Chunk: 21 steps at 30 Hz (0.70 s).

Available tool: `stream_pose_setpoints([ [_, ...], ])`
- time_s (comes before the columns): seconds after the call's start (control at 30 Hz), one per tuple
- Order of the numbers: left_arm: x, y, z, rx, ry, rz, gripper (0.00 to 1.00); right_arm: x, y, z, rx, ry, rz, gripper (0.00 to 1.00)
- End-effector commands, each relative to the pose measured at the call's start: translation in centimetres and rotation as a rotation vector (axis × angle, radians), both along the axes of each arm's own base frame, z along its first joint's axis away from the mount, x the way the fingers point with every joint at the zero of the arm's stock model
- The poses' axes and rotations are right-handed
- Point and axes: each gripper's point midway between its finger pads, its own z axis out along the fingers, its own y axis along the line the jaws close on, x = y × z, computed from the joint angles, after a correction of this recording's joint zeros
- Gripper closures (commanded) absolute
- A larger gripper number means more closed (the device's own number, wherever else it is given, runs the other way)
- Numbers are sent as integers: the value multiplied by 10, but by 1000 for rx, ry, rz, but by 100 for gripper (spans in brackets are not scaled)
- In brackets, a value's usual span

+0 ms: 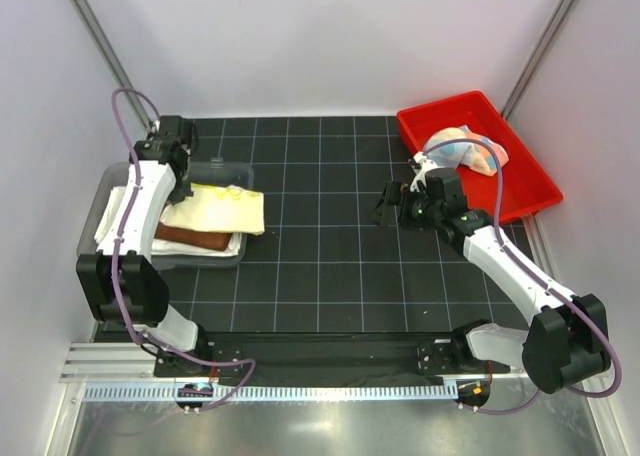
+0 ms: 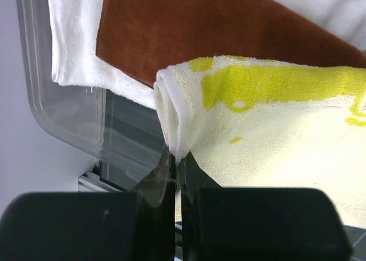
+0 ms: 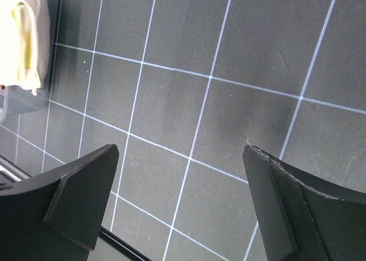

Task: Fold and stack the towels
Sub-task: Neatly place the folded towel into the bin

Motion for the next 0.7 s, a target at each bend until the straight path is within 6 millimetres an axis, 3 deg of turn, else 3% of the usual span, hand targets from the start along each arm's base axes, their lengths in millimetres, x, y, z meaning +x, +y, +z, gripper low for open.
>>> stream_pose_setpoints([
  [0.0,9,23,-6,-15,-28,17,100,15,-5,22,-12,-76,-19,0],
  [0.17,35,49,-21,-5,-79,74,100,19,-6,22,-10,-79,-26,0],
  [0.3,49,69,-57,7,-38,141,100,19,-9,12,-36,-52,-26,0],
  [0.43,51,83,-85,28,39,178,100,22,-11,6,-52,-42,-39,0],
  [0.57,50,99,-90,105,67,236,100,27,-11,7,-51,-43,-42,0],
  [0.67,49,109,-80,160,58,286,67,28,-12,6,-57,-42,-46,0],
])
